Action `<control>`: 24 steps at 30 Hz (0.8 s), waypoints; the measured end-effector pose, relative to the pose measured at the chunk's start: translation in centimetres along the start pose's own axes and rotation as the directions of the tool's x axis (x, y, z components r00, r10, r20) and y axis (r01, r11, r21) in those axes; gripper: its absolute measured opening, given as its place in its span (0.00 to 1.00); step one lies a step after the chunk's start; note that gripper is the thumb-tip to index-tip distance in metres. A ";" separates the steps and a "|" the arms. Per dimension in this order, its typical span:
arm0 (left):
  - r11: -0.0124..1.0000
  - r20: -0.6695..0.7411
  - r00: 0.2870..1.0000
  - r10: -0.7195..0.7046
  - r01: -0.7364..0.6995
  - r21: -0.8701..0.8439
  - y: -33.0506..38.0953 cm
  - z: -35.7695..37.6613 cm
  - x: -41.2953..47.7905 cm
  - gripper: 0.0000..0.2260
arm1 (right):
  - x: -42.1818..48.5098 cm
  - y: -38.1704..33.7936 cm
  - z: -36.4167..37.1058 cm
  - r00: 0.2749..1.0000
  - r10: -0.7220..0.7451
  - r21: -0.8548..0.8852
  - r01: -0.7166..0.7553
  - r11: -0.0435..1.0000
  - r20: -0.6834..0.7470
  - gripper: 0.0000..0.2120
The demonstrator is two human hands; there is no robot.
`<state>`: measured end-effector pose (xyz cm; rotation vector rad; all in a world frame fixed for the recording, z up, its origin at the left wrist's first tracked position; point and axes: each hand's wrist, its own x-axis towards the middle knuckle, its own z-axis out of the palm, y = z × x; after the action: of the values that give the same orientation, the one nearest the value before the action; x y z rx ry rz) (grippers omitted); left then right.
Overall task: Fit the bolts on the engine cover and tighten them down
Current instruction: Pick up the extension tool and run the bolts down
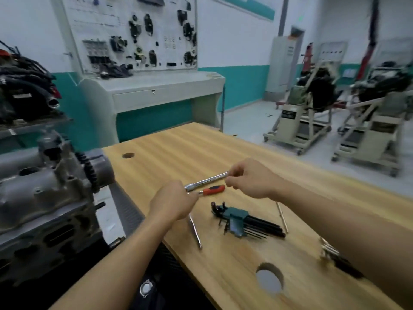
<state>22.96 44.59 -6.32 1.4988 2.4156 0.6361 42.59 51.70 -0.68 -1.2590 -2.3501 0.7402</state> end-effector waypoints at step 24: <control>0.588 -0.047 0.995 0.087 -0.090 -0.804 0.3 2.4 1.0 0.14 | 5.7 0.8 6.8 0.916 -0.397 -0.034 0.396 0.918 -0.050 0.03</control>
<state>23.79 46.16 -8.27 1.1680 1.6056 1.5019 36.38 55.08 -6.11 -0.7560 -2.4604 0.5363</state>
